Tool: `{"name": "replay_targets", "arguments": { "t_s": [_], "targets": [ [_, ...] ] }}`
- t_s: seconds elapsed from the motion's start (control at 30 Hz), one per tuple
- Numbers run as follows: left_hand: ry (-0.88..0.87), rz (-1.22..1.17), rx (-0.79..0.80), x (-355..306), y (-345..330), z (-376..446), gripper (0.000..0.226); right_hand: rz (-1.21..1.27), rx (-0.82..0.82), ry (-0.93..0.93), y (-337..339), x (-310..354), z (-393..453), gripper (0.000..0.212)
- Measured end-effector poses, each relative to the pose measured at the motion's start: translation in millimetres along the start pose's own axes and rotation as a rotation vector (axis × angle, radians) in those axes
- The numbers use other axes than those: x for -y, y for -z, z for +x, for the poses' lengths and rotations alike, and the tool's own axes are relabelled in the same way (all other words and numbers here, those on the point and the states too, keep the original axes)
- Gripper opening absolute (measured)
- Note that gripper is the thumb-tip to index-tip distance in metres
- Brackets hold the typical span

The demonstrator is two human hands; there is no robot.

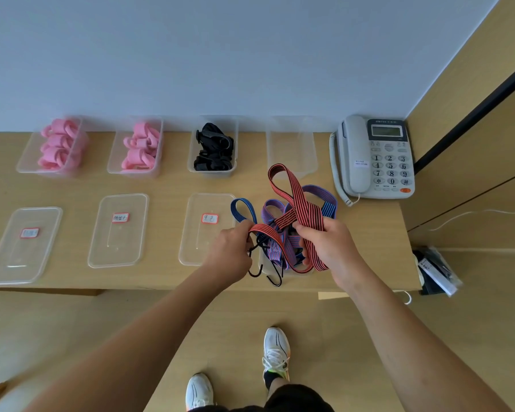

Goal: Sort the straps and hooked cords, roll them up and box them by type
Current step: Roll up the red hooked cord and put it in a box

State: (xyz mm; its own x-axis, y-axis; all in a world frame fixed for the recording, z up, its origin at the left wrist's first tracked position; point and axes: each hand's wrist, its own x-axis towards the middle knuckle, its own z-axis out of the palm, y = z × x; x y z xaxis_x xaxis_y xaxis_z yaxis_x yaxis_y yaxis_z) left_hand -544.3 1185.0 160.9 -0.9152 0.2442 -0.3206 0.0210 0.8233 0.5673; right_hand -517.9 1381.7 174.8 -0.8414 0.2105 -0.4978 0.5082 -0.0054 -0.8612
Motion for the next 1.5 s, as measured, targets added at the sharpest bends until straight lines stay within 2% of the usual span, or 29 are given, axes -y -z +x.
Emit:
{"name": "replay_targets", "arguments": {
  "t_s": [0.2, 0.33, 0.53, 0.73, 0.83, 1.0, 1.17, 1.3, 1.37, 1.5],
  "targets": [
    [-0.084, -0.062, -0.224, 0, 4, -7, 0.021, -0.008, 0.017, 0.016, 0, 4, -4, 0.016],
    [0.039, -0.107, -0.336, -2, 13, -17, 0.026, 0.014, 0.015, 0.027, -2, 6, -7, 0.014],
    [0.169, -0.186, -0.356, -1, 14, -21, 0.036, 0.017, 0.019, 0.041, -6, 6, -11, 0.017],
    [0.195, -0.164, -0.358, -1, 9, -20, 0.038, 0.003, 0.019, 0.047, -10, 4, -15, 0.017],
    [0.227, -0.223, -0.319, -1, 8, -18, 0.034, -0.056, 0.016, 0.101, -13, 5, -16, 0.013],
    [0.326, -0.564, -0.222, 7, 7, -17, 0.033, -0.119, -0.005, 0.162, -20, 9, -17, 0.024],
    [0.286, -0.531, -0.113, 17, 4, -20, 0.033, 0.117, 0.025, 0.109, -16, 15, -11, 0.011],
    [0.225, -0.55, -0.028, 17, 3, -21, 0.031, 0.357, 0.155, 0.073, -17, 32, -6, 0.018],
    [0.213, -0.588, 0.035, 18, 6, -22, 0.038, 0.438, 0.263, 0.076, -17, 43, -10, 0.019],
    [0.128, -0.697, 0.221, 24, 26, -29, 0.078, 0.484, 0.457, 0.031, -18, 64, -16, 0.027]
  ]
}}
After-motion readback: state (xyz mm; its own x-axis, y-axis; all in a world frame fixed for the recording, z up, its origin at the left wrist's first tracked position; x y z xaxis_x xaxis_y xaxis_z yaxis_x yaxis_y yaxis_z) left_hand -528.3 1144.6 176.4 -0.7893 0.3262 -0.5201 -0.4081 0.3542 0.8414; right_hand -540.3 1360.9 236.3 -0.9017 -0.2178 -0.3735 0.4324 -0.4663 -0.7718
